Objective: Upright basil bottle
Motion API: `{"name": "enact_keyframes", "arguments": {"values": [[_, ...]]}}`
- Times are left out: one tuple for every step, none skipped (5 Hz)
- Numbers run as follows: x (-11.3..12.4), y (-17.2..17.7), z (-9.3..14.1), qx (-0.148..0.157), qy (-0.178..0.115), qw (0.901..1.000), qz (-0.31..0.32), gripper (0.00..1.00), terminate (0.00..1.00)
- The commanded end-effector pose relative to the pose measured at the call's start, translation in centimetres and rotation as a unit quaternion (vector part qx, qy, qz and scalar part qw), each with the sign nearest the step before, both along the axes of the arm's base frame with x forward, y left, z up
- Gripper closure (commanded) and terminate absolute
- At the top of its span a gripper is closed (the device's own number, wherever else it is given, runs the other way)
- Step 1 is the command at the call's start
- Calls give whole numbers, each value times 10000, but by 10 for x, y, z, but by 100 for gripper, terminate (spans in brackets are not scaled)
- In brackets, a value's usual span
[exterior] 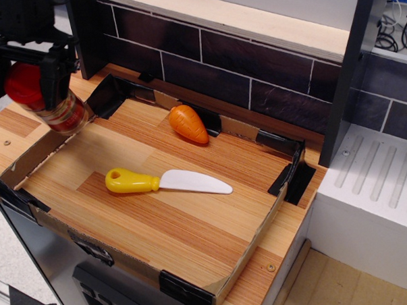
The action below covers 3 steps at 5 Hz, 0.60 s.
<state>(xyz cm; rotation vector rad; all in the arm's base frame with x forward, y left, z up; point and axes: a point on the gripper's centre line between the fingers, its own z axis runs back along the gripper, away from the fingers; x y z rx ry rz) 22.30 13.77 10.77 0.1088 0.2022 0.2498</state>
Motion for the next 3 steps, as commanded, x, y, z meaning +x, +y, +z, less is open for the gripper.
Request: {"name": "enact_keyframes", "arguments": {"values": [[1, -9, 1, -466, 238, 9982, -308, 100, 0], [1, -11, -2, -874, 861, 9921, -254, 100, 0], [4, -11, -7, -941, 1125, 9892, -47, 100, 0]]}}
